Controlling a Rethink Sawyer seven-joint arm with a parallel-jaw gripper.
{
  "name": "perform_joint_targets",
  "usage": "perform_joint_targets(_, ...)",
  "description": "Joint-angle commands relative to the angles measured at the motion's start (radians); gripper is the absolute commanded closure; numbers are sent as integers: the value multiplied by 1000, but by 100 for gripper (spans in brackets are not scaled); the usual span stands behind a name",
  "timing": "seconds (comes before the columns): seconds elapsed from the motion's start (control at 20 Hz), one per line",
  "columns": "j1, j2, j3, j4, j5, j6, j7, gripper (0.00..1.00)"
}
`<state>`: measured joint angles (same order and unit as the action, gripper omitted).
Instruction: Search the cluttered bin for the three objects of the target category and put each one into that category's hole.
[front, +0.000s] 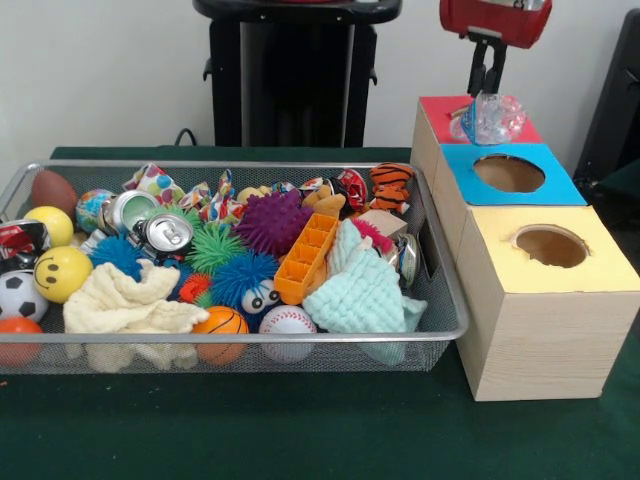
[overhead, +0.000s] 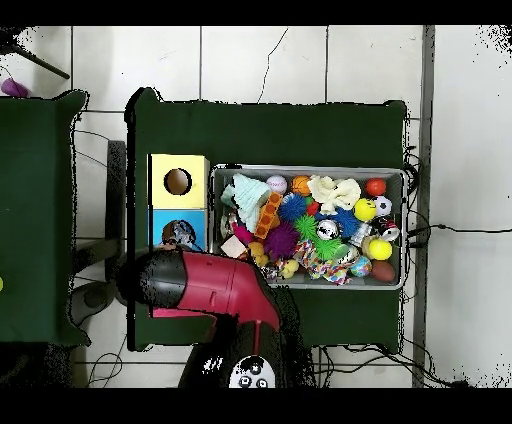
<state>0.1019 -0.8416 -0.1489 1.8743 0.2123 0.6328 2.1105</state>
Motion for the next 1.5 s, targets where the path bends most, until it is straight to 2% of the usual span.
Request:
perform_joint_targets(0.05, -14, 79, 70, -53, 50, -29, 178, 100)
perform_joint_targets(0.45, 8, 112, 52, -132, 65, 21, 214, 100)
perform_joint_targets(0.7, 35, 129, 25, -212, 50, 58, 228, 100)
perform_joint_targets(0.9, 27, 123, 39, -221, 84, 105, 243, 100)
perform_joint_targets(1.25, 48, 104, 17, -247, 100, 195, 267, 100)
perform_joint_targets(1.5, 35, 115, 34, -179, 121, 87, 225, 100)
